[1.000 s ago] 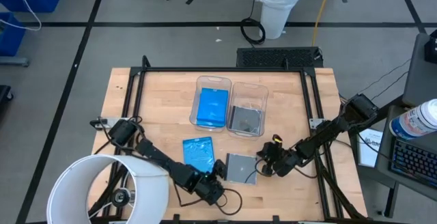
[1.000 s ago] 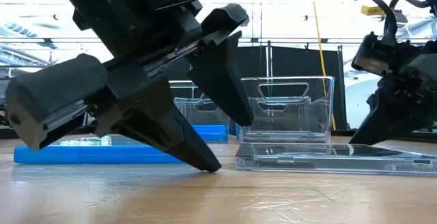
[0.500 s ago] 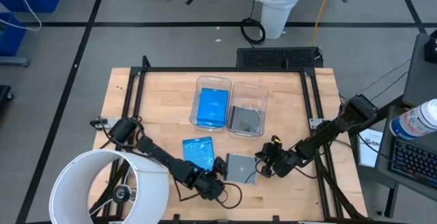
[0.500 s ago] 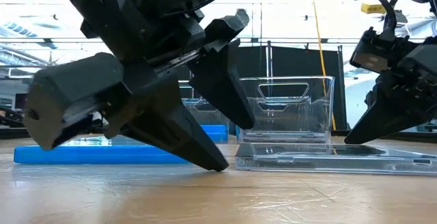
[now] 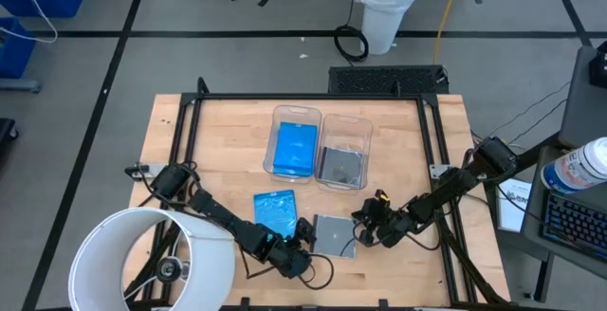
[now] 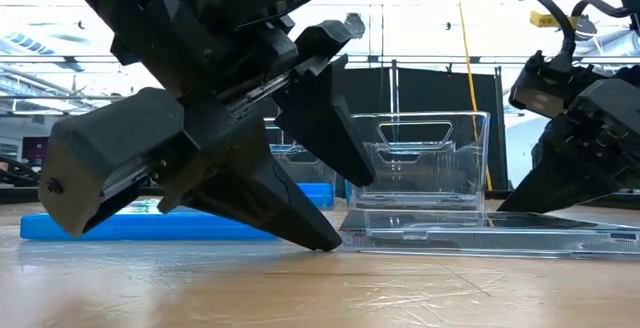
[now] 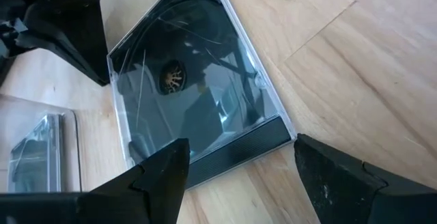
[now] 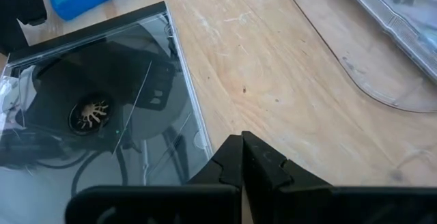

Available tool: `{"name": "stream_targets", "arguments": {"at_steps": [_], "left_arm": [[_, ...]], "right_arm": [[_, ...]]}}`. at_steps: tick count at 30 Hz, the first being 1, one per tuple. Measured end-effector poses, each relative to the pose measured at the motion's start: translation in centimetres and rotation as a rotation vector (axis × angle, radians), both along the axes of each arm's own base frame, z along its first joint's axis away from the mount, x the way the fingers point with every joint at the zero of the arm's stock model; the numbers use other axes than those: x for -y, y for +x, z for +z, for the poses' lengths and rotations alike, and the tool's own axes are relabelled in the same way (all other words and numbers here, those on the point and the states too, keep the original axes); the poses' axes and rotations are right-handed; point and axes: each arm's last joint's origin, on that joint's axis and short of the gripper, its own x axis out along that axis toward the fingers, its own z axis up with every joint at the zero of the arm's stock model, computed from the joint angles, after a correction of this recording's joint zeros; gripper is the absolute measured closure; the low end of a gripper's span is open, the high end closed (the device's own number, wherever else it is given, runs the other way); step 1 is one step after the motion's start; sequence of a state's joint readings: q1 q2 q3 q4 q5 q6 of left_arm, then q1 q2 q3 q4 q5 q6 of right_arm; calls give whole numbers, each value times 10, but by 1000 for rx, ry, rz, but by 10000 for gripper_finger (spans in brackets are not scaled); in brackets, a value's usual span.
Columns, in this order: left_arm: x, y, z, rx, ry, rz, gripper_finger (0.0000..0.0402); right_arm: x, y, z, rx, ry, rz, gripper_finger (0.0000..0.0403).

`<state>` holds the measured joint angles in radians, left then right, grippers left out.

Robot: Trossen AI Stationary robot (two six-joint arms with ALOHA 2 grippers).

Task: Pick & place jewel cases by type
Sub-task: Put the black CD case into the right transparent bin

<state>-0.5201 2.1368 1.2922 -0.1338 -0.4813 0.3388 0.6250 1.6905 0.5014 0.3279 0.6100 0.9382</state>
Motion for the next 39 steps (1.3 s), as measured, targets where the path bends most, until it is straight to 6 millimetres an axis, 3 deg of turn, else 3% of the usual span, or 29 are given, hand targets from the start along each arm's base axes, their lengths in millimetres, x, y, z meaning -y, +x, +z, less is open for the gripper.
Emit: {"name": "stream_targets", "arguments": {"at_steps": [27,39], "left_arm": [[9,9,10,206,180,-18,133],[10,13,16,259,172,-20,133]], "right_arm": [[0,1,-1,-2,13,3,403],[-1,1,0,8,18,6,403]]}}
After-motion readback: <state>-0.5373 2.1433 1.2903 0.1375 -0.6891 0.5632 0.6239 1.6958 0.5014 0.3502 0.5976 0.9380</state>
